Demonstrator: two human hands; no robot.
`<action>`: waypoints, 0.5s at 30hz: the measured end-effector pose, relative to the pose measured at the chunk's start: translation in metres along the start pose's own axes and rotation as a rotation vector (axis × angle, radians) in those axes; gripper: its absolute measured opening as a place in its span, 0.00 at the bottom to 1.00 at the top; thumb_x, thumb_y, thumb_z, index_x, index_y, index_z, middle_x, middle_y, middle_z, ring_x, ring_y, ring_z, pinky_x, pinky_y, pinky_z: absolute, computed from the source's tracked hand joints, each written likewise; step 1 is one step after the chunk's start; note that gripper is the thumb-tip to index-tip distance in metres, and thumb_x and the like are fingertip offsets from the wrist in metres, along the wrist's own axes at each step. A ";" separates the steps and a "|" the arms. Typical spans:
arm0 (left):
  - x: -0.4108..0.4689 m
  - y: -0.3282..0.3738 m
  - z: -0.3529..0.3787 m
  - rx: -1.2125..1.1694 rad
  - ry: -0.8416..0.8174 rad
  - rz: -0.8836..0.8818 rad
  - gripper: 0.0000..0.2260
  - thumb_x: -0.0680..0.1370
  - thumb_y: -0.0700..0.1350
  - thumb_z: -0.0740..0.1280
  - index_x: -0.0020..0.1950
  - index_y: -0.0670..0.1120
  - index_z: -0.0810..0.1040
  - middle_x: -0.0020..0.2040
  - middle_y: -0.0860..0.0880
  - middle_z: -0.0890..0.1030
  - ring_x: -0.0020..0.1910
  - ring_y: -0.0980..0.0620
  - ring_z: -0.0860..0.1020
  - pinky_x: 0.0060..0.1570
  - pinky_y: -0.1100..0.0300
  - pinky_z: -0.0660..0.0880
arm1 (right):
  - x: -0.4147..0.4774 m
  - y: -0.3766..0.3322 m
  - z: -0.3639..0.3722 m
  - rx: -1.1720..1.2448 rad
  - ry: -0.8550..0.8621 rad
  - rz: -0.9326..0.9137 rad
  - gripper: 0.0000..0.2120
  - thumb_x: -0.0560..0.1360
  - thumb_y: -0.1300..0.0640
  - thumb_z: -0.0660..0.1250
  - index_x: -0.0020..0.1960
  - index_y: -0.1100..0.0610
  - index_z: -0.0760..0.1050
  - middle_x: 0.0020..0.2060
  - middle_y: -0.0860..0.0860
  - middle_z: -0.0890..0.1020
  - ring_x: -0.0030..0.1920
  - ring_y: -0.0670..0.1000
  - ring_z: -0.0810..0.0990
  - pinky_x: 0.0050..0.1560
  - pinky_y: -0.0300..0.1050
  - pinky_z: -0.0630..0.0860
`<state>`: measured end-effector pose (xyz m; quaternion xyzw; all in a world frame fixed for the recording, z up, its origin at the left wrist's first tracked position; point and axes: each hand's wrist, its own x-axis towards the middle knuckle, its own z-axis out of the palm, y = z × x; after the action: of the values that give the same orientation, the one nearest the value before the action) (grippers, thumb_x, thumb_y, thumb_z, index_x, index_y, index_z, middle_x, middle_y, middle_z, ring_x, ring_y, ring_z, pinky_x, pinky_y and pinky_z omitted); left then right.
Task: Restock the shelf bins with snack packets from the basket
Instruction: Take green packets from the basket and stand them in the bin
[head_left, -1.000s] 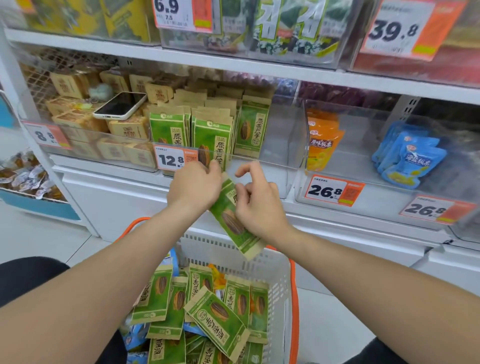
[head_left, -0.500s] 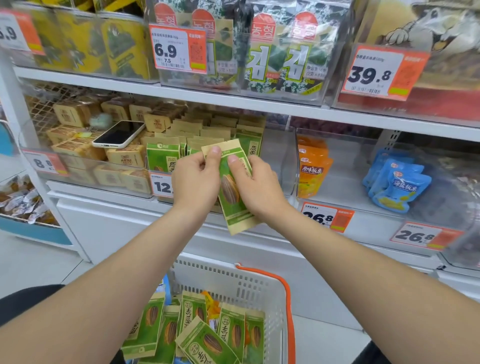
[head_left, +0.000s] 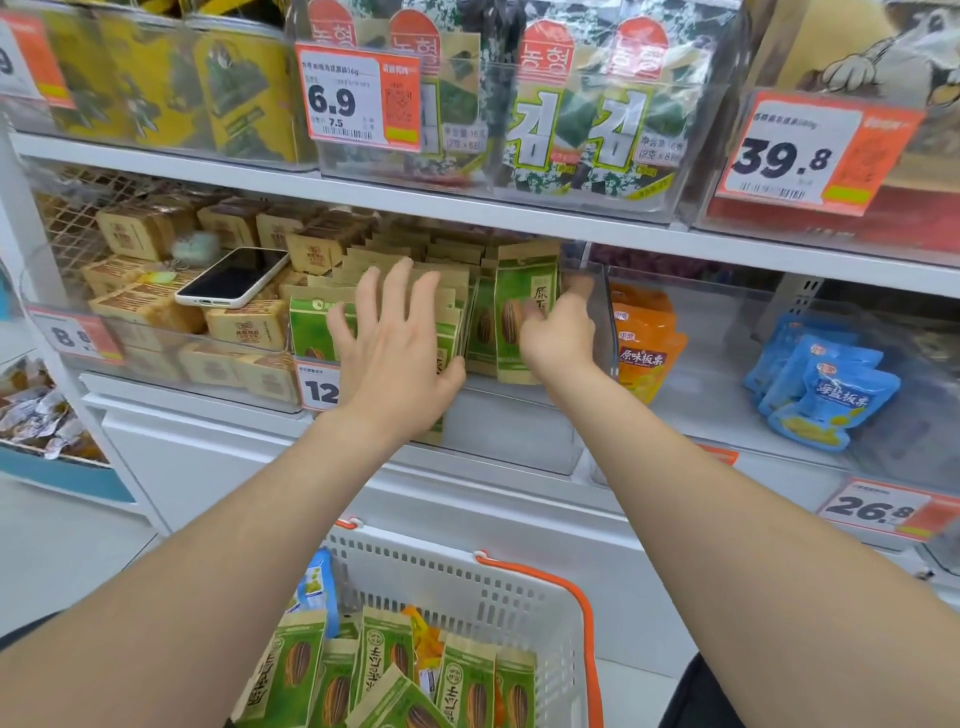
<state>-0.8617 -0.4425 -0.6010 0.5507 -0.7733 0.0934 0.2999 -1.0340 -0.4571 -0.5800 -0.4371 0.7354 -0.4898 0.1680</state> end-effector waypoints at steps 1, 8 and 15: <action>0.001 -0.002 0.002 -0.001 -0.015 -0.011 0.38 0.74 0.59 0.71 0.80 0.49 0.60 0.81 0.46 0.59 0.80 0.39 0.56 0.72 0.32 0.58 | 0.002 0.001 0.005 -0.058 -0.018 0.030 0.26 0.84 0.53 0.63 0.77 0.59 0.58 0.66 0.61 0.78 0.67 0.66 0.75 0.65 0.55 0.72; 0.004 -0.005 0.006 -0.022 -0.009 -0.008 0.35 0.72 0.60 0.70 0.76 0.50 0.65 0.78 0.48 0.65 0.79 0.41 0.58 0.70 0.32 0.60 | 0.018 0.000 0.026 -0.165 -0.089 0.089 0.34 0.82 0.61 0.63 0.82 0.59 0.48 0.68 0.61 0.76 0.68 0.64 0.75 0.64 0.54 0.74; 0.005 -0.006 0.006 -0.032 0.002 -0.006 0.35 0.71 0.59 0.71 0.75 0.51 0.66 0.78 0.49 0.65 0.79 0.41 0.58 0.70 0.34 0.59 | 0.022 0.001 0.036 -0.365 -0.079 0.066 0.36 0.79 0.57 0.71 0.80 0.60 0.56 0.70 0.62 0.72 0.69 0.63 0.75 0.64 0.51 0.75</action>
<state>-0.8593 -0.4513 -0.6038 0.5478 -0.7729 0.0807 0.3099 -1.0231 -0.4953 -0.5936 -0.4550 0.8187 -0.3251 0.1307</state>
